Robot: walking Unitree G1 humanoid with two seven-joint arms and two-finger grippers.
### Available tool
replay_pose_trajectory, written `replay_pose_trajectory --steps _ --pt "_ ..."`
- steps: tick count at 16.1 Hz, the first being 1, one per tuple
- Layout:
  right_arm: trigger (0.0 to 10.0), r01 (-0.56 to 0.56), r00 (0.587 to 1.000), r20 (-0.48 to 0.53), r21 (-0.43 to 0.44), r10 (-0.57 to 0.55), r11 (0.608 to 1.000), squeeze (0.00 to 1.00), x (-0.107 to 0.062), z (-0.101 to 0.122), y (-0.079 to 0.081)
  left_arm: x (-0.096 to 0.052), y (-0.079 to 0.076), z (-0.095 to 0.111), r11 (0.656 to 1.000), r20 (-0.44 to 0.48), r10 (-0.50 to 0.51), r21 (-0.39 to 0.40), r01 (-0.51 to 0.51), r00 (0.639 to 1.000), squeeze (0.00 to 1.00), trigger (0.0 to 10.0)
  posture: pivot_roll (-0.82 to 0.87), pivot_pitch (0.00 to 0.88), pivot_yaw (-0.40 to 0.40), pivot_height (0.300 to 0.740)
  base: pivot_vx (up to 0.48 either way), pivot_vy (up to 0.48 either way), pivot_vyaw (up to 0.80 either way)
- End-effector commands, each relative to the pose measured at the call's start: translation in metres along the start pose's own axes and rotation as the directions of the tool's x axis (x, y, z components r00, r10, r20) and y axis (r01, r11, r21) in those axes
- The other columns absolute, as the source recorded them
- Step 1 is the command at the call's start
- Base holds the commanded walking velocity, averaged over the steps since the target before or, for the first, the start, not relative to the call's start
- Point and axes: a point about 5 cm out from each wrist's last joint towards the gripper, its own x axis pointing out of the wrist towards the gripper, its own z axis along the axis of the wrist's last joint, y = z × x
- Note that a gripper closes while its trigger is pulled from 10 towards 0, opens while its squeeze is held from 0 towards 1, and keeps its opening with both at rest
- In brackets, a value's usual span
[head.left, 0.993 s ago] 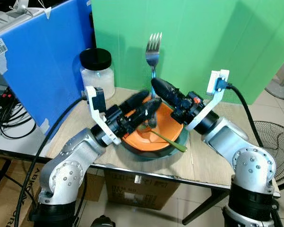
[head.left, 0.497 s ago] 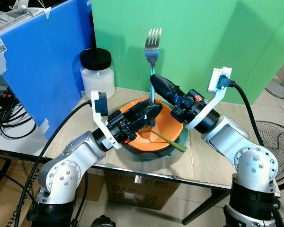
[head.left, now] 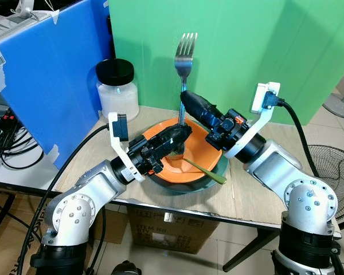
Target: Setting the table
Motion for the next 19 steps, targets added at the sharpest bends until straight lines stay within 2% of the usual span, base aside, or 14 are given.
replay_pose_trajectory --steps 1,6,7,8,9,10,15,19 --pt "0.0 -0.02 1.0 0.021 -0.019 0.02 1.0 0.0 0.0 0.004 0.006 0.001 -0.001 0.002 1.0 -0.008 -0.009 0.0 0.009 1.0 0.0 0.0 0.12 0.0 -0.017 0.74 0.0 0.0 0.0" --pt "0.0 -0.023 1.0 0.02 -0.021 0.023 1.0 0.0 0.0 0.002 0.008 0.001 -0.002 0.002 1.0 -0.009 -0.014 0.001 0.014 1.0 0.0 0.0 0.12 0.0 -0.016 0.74 0.0 0.0 0.0" --pt "2.0 -0.011 1.0 0.01 -0.042 0.012 0.999 0.0 0.0 0.002 0.007 0.001 -0.001 0.002 1.0 -0.005 -0.007 0.013 0.007 1.0 0.0 0.0 0.13 0.0 -0.02 0.74 0.0 0.0 0.0" --pt "10.0 0.001 1.0 0.004 -0.058 -0.001 0.998 0.0 0.0 0.002 0.006 0.001 -0.001 0.003 1.0 -0.002 -0.005 0.022 0.005 1.0 0.0 0.0 0.13 0.0 -0.02 0.74 0.0 0.0 0.0" --pt "10.0 0.012 1.0 0.009 -0.059 -0.012 0.998 0.03 0.001 0.002 0.004 0.001 -0.002 0.003 1.0 0.005 -0.006 0.02 0.006 1.0 0.0 0.0 0.13 0.0 -0.021 0.74 0.0 0.0 0.0" --pt "10.0 0.017 1.0 0.013 -0.058 -0.016 0.998 1.0 0.001 0.002 0.004 0.001 -0.002 0.003 1.0 0.008 -0.005 0.02 0.005 1.0 0.0 0.0 0.13 0.0 -0.022 0.74 0.0 0.0 0.0" --pt "10.0 -0.005 0.999 0.046 -0.024 0.007 1.0 1.0 -0.004 0.01 -0.001 0.0 -0.004 0.01 0.999 0.076 -0.035 -0.002 0.035 0.997 0.0 0.0 0.13 0.0 -0.027 0.74 0.0 0.0 0.0" --pt "10.0 -0.089 0.996 0.018 0.014 0.088 0.996 1.0 -0.009 0.017 -0.006 0.001 -0.012 0.012 0.986 0.085 -0.141 -0.074 0.147 0.986 0.0 0.0 0.13 0.0 -0.032 0.74 0.0 0.0 0.0"
